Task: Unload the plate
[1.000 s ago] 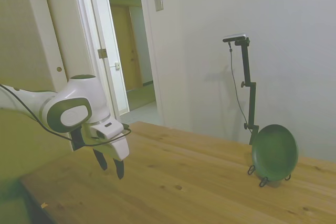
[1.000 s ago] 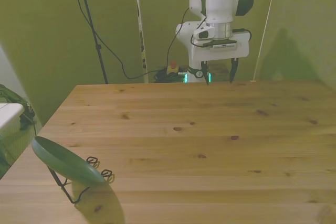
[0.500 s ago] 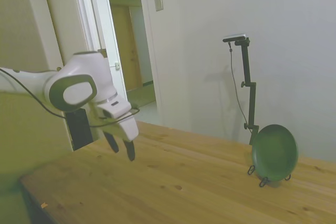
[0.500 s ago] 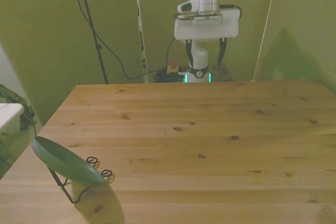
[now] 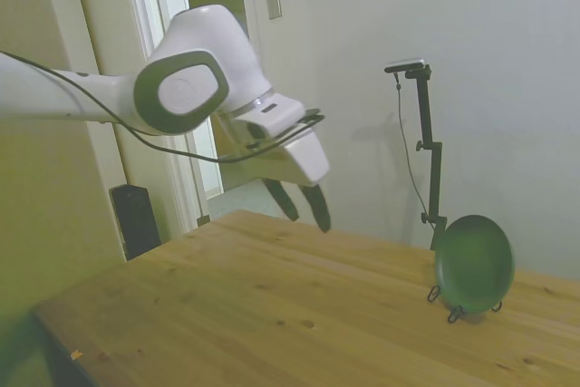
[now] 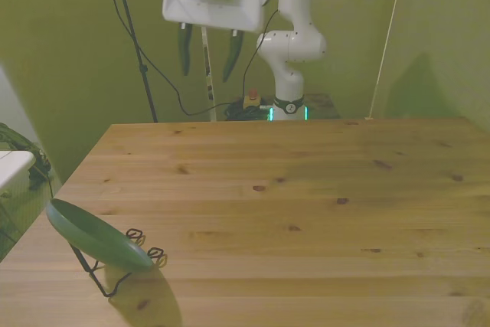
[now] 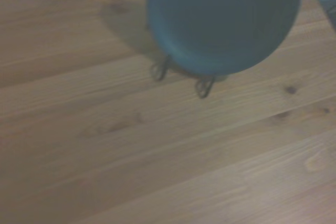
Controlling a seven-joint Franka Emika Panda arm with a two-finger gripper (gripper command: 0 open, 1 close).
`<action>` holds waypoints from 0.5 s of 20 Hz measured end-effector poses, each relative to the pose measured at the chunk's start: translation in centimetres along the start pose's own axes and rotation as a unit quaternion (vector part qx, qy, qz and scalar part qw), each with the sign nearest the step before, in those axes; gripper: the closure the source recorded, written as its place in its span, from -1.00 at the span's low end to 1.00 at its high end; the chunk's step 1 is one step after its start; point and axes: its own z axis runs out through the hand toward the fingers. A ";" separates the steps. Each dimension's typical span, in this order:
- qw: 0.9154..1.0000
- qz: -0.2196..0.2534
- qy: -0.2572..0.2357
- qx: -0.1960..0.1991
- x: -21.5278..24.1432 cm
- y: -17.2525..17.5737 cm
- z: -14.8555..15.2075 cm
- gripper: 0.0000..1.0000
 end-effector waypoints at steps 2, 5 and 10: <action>1.000 0.019 0.018 -0.005 3.0 0.4 1.5 -1.00; 0.999 0.034 0.033 -0.015 6.1 0.5 3.7 -1.00; 0.999 0.029 0.036 -0.013 6.7 -1.3 4.8 -1.00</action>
